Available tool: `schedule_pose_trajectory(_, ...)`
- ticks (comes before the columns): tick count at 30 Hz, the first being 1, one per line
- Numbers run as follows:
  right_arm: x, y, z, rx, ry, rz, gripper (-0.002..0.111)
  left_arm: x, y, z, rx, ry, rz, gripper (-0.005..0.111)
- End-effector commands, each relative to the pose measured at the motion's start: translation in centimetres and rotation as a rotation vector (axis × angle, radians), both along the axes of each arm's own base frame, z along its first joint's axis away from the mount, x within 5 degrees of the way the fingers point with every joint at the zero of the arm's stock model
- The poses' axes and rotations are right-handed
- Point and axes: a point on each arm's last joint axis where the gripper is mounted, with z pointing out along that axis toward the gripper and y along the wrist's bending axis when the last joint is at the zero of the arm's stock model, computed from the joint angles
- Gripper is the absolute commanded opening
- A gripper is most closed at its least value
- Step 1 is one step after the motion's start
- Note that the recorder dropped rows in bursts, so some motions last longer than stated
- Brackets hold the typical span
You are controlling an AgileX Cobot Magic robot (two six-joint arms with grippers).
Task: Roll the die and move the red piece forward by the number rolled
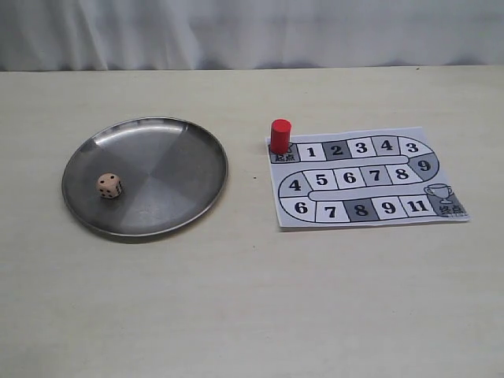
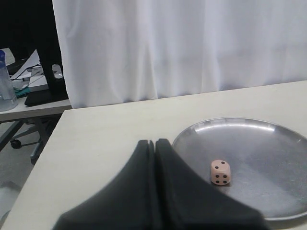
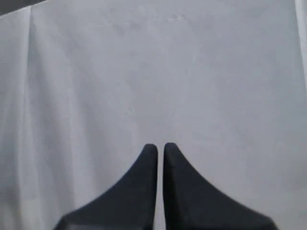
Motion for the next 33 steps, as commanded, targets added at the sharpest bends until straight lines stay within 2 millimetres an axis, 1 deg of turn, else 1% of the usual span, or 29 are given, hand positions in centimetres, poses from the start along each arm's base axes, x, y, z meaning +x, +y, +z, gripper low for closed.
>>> schedule_pose_trajectory(1,4.4,1.0,2.4,-0.127,0.343,0.030,0.004,0.0,-0.1,0.1,-0.007,-0.021,-0.012,0.000)
schedule_pose_trajectory(3,7.7,1.5,2.3,-0.149,0.504,0.043,0.004,0.0,-0.1,0.1,-0.007,-0.021,-0.012,0.000)
schedule_pose_trajectory(6,12.9,2.3,0.7,-0.184,0.706,0.055,0.004,0.0,-0.1,0.1,-0.007,-0.021,-0.012,0.000)
schedule_pose_trajectory(7,14.2,2.5,0.1,-0.203,0.755,0.062,0.004,0.0,-0.1,0.1,-0.007,-0.021,-0.012,0.000)
schedule_pose_trajectory(8,16.2,3.0,-0.7,-0.230,0.816,0.075,0.004,0.0,-0.1,0.1,-0.007,-0.021,-0.012,0.000)
schedule_pose_trajectory(10,18.6,4.3,-1.7,-0.273,0.885,0.116,0.004,0.0,-0.1,0.1,-0.007,-0.021,-0.012,0.000)
schedule_pose_trajectory(13,22.3,7.9,-3.8,-0.350,0.970,0.213,0.004,0.0,-0.1,0.1,-0.007,-0.021,-0.012,0.000)
schedule_pose_trajectory(15,24.2,11.3,-4.8,-0.428,0.992,0.298,0.004,0.0,-0.1,0.1,-0.007,-0.021,-0.012,0.000)
schedule_pose_trajectory(16,24.7,12.8,-5.2,-0.462,0.999,0.334,0.004,0.0,-0.1,0.1,-0.007,-0.021,-0.012,0.000)
schedule_pose_trajectory(19,26.0,18.3,-6.3,-0.539,1.007,0.451,0.004,0.0,-0.1,0.1,-0.007,-0.021,-0.012,0.000)
schedule_pose_trajectory(20,26.4,20.0,-7.2,-0.571,1.024,0.483,0.004,0.0,-0.1,0.1,-0.007,-0.021,-0.012,0.000)
schedule_pose_trajectory(21,26.6,21.5,-7.4,-0.598,1.020,0.510,0.005,0.0,-0.1,0.1,-0.007,-0.021,-0.012,0.000)
schedule_pose_trajectory(23,27.2,24.0,-8.7,-0.666,1.024,0.550,0.009,0.0,-0.1,0.1,-0.007,-0.021,-0.012,0.000)
schedule_pose_trajectory(25,27.8,26.4,-9.5,-0.695,1.024,0.584,0.019,0.0,-0.1,0.1,-0.007,-0.021,-0.012,0.000)
schedule_pose_trajectory(28,28.4,29.4,-10.6,-0.723,1.020,0.623,0.038,0.0,-0.1,0.1,-0.007,-0.021,-0.012,0.000)
schedule_pose_trajectory(29,28.6,30.4,-10.8,-0.727,1.008,0.635,0.042,0.0,-0.1,0.1,-0.007,-0.021,-0.012,0.000)
schedule_pose_trajectory(31,29.0,32.2,-11.8,-0.739,0.999,0.655,0.051,0.0,-0.1,0.1,-0.007,-0.021,-0.012,0.000)
schedule_pose_trajectory(33,29.3,33.7,-12.8,-0.747,0.991,0.670,0.057,0.0,-0.1,0.1,-0.007,-0.021,-0.012,0.000)
